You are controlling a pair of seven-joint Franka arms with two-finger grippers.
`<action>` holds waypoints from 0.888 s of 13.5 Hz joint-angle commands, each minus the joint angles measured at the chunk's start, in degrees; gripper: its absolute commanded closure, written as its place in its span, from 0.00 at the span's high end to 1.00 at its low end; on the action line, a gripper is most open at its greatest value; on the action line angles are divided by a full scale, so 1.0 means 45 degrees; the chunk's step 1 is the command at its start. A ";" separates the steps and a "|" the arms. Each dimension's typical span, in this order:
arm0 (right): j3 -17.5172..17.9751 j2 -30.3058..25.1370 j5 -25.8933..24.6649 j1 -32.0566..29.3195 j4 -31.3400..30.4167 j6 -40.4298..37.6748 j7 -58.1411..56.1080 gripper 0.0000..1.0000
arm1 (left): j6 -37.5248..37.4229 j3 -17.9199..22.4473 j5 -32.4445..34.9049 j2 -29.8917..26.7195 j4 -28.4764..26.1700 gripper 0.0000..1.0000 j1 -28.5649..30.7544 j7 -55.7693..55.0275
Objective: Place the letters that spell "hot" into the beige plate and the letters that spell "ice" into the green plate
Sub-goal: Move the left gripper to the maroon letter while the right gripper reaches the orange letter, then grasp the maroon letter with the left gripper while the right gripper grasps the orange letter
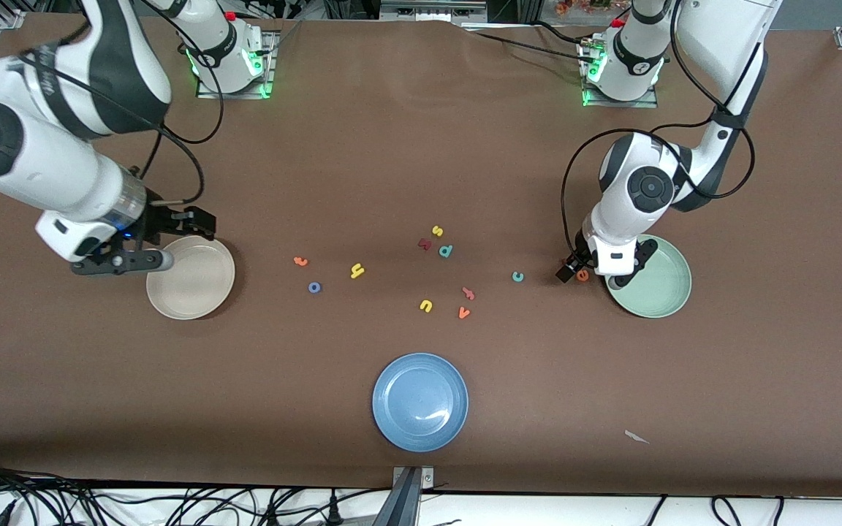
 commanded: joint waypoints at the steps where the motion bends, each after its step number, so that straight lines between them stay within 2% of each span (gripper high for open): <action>1: 0.0430 0.0046 -0.0236 -0.0067 -0.0971 0.1051 0.0568 1.00 | 0.0867 -0.0023 0.0098 0.0405 -0.0286 0.92 -0.0090 -0.0334; 2: 0.0605 0.0260 -0.0430 -0.0067 -0.1224 0.1402 0.0627 1.00 | 0.0966 -0.0023 0.0117 0.0465 -0.0306 0.90 -0.0109 -0.0334; 4: 0.0840 0.0418 -0.0647 -0.0048 -0.2081 0.2746 0.1405 1.00 | 0.1006 -0.0023 0.0117 0.0640 -0.0306 0.65 -0.0129 -0.0334; 7: 0.1212 0.0690 -0.0958 -0.0048 -0.3314 0.4682 0.2051 1.00 | 0.1357 -0.0023 0.0137 0.0836 -0.0462 0.65 -0.0265 -0.0334; 12: 0.1778 0.1744 -0.1897 0.0069 -0.3610 0.6189 0.2952 1.00 | 0.1397 -0.0023 0.0468 0.1051 -0.0463 0.65 -0.0168 -0.0197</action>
